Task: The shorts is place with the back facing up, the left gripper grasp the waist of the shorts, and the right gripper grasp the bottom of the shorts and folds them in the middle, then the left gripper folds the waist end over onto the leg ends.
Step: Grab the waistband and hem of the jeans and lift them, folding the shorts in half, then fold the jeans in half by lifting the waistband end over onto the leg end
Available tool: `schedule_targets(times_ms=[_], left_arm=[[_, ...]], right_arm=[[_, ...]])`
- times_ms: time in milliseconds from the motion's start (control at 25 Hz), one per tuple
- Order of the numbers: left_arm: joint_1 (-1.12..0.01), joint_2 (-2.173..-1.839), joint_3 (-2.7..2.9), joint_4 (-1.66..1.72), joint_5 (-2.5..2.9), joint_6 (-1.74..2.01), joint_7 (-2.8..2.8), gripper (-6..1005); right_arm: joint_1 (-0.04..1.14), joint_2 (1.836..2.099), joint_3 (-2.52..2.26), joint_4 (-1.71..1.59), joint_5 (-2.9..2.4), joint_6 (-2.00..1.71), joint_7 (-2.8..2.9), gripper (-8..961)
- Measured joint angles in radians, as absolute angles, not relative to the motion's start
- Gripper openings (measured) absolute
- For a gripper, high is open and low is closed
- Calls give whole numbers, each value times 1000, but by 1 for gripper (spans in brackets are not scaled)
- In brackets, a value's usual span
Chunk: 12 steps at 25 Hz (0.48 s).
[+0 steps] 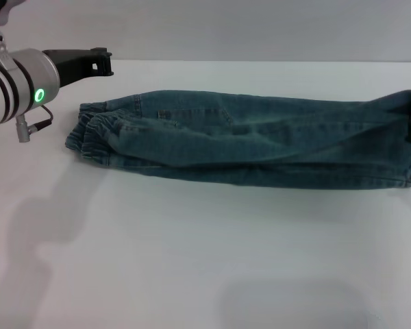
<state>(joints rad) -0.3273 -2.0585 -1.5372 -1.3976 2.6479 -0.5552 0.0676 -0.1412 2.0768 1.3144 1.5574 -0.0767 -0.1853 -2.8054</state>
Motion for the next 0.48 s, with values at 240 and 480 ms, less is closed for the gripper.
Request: schedule_targets(times_ms=[240,480], left_arm=[[-336,-2059,-1537,-1390,2648,-543,69,8],[-345,-2058,-1537,-1382,2648,-544,69,8]], right_arm=[[-52,2073,1379,1444,-39,-170,-2759,73],[6,2074,1388,1374,-21,-173,-2756,75]])
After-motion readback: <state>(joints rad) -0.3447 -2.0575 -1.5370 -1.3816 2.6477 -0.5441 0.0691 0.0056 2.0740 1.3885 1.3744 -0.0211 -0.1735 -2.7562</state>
